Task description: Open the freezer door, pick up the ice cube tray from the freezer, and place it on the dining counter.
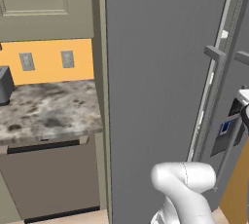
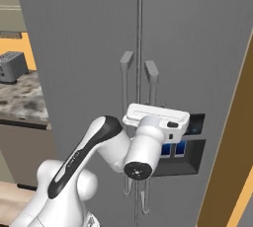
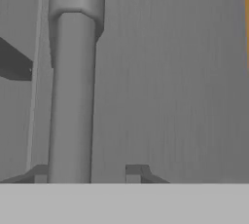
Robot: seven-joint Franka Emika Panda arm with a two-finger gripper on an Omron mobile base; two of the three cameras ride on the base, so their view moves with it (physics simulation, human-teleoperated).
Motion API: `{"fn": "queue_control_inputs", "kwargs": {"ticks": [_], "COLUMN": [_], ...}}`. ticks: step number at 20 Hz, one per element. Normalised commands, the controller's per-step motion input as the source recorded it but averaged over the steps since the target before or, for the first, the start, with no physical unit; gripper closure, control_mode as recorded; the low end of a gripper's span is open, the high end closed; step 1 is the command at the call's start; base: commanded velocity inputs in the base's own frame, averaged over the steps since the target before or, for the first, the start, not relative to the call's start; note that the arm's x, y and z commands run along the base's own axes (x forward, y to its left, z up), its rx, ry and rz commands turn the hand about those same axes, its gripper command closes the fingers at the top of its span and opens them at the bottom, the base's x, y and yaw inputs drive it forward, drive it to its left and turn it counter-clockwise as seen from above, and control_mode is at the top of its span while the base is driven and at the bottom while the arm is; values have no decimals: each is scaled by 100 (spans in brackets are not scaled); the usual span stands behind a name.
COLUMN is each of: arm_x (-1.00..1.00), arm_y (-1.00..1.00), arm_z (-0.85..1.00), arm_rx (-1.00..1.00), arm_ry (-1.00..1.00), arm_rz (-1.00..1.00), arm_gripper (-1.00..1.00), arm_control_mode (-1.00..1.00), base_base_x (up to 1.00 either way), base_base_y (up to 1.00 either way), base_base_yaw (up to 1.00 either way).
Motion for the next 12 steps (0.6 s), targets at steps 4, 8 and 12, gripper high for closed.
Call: {"fn": "queue_control_inputs", "kwargs": {"ticks": [4,8,12], "arm_x": [-30,-35,-42], "arm_y": [-60,-61,-64], "arm_z": [0,0,0], "arm_rx": [0,0,0], "arm_ry": [0,0,0], "arm_rz": [-5,-4,-3], "arm_gripper": [100,100,100], "arm_control_mode": [-100,-100,-100], "base_base_x": [0,0,0], "base_base_y": [0,0,0], "base_base_yaw": [0,0,0]}}
